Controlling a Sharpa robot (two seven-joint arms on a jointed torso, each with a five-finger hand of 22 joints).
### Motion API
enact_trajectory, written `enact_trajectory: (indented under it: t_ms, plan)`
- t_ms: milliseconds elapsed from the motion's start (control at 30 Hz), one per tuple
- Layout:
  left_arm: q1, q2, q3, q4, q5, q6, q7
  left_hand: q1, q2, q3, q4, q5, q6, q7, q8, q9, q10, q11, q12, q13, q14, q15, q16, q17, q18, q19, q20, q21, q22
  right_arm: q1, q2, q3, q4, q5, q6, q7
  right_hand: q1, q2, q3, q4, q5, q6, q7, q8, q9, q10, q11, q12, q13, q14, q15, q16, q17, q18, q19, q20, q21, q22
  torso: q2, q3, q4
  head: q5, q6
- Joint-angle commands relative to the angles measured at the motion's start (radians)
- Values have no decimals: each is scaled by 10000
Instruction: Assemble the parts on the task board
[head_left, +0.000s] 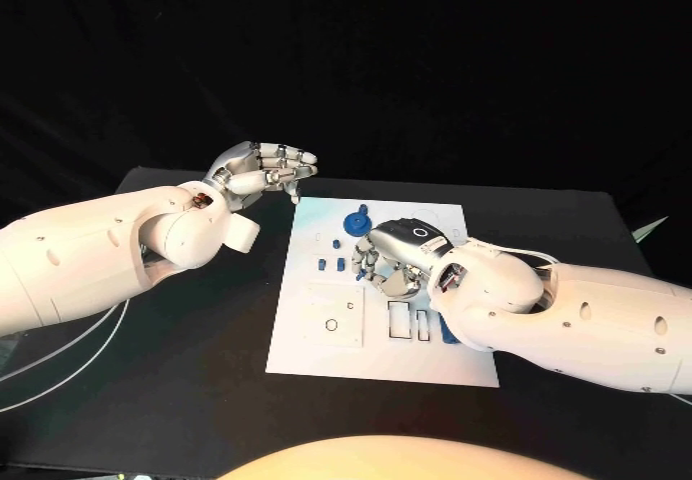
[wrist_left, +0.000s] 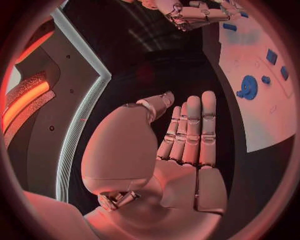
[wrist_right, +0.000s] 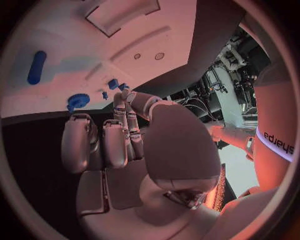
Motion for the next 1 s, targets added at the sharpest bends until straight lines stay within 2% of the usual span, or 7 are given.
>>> enact_trajectory:
  t_ms: [33, 167, 433, 1000]
  plan:
    - [6, 46, 10, 36, 33, 77, 73, 105, 30, -35, -49, 29, -59, 46, -52, -15, -106, 7, 14, -15, -43, 22, -59, -17, 150, 13, 55, -57, -14, -112, 143, -30, -138, -245, 445, 135, -96, 46, 6, -54, 67, 47, 19, 28, 20, 34, -87, -1, 13, 516, -44, -40, -24, -81, 294, -99, -17, 979, 4, 11, -2, 133, -82]
    - [6, 68, 10, 45, 36, 86, 70, 105, 30, -35, -49, 29, -59, 46, -52, -15, -106, 7, 14, -15, -43, 22, -59, -17, 150, 13, 55, -57, -14, -236, 295, -68, -274, -295, 548, 105, -101, 49, 7, -56, 64, 44, 22, 25, 21, 31, -85, -9, 12, 515, -43, -42, -27, -77, 287, -101, -40, 968, 1, 8, -4, 200, -136]
    - [6, 99, 9, 52, 37, 134, 55, 102, 37, -41, -46, 29, -52, 49, -44, -13, -113, 9, 23, -14, -45, 25, -60, -19, 149, 12, 58, -60, -16, -407, 466, -112, -381, -364, 639, 49, -110, 60, 14, -63, 58, 35, 26, 18, 24, 28, -82, -25, 12, 513, -44, -45, -34, -76, 285, -103, -41, 970, -1, 7, -7, 234, -179]
    - [6, 110, 9, 52, 37, 187, 34, 102, 47, -44, -45, 31, -45, 51, -36, -11, -119, 11, 33, -12, -42, 27, -58, -20, 150, 15, 60, -60, -17, -556, 613, -139, -457, -454, 736, 30, -135, 78, 15, -69, 29, 27, 33, 9, 33, 29, -77, -51, 13, 512, -42, -41, -35, -75, 279, -105, -52, 969, 3, 5, -7, 255, -224]
